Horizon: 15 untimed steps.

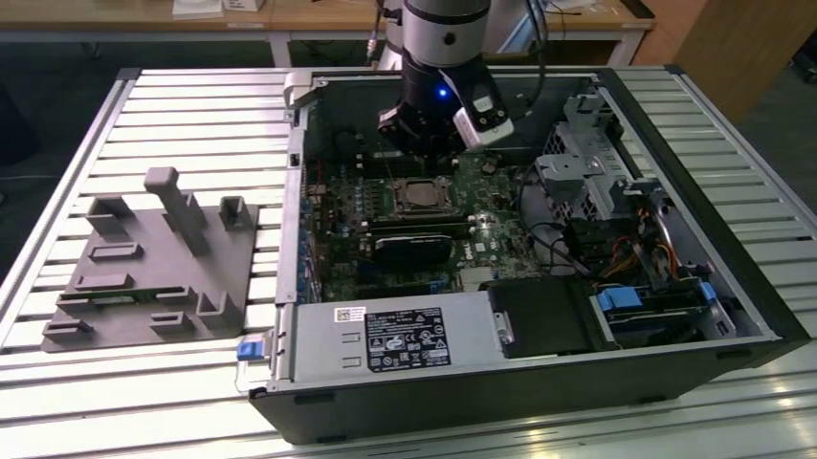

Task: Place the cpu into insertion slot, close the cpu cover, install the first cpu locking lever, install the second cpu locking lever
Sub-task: 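Install the first cpu locking lever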

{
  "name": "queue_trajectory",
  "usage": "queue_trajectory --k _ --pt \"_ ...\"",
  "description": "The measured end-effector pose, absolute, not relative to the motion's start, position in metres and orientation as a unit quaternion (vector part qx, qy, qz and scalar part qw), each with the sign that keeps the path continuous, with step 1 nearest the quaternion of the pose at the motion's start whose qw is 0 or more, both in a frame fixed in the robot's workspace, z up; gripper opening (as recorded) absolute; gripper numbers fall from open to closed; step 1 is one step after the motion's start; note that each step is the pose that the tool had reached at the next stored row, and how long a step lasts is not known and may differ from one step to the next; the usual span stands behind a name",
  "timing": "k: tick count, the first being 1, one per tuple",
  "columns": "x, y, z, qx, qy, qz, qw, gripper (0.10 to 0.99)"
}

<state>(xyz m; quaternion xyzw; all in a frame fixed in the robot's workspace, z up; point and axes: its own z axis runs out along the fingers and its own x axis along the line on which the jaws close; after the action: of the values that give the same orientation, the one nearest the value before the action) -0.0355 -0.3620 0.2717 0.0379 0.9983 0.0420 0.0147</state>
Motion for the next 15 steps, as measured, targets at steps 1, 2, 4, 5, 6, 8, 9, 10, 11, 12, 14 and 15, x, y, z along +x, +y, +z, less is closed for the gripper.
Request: queue_trajectory --k 1,2,4,5,6,8,9,10,11,12,14,15 --pt "-0.035 -0.360 0.270 0.038 0.998 0.040 0.015 0.106" --pt "-0.036 -0.359 0.269 0.037 0.998 0.039 0.015 0.106" --pt "-0.036 -0.355 0.266 0.037 0.998 0.038 0.015 0.106" --pt "-0.036 -0.354 0.264 0.036 0.999 0.038 0.015 0.106" --pt "-0.036 -0.352 0.263 0.036 0.999 0.037 0.015 0.106" --pt "-0.036 -0.348 0.261 0.035 0.999 0.037 0.015 0.106" --pt "-0.036 -0.347 0.260 0.035 0.999 0.036 0.015 0.106" --pt "-0.036 -0.347 0.259 0.035 0.999 0.036 0.015 0.106" --pt "-0.036 -0.347 0.258 0.034 0.999 0.036 0.015 0.106" --pt "-0.036 -0.347 0.258 0.034 0.999 0.036 0.015 0.106" --pt "-0.036 -0.347 0.258 0.034 0.999 0.036 0.015 0.106" --pt "-0.036 -0.347 0.258 0.035 0.999 0.036 0.015 0.106"
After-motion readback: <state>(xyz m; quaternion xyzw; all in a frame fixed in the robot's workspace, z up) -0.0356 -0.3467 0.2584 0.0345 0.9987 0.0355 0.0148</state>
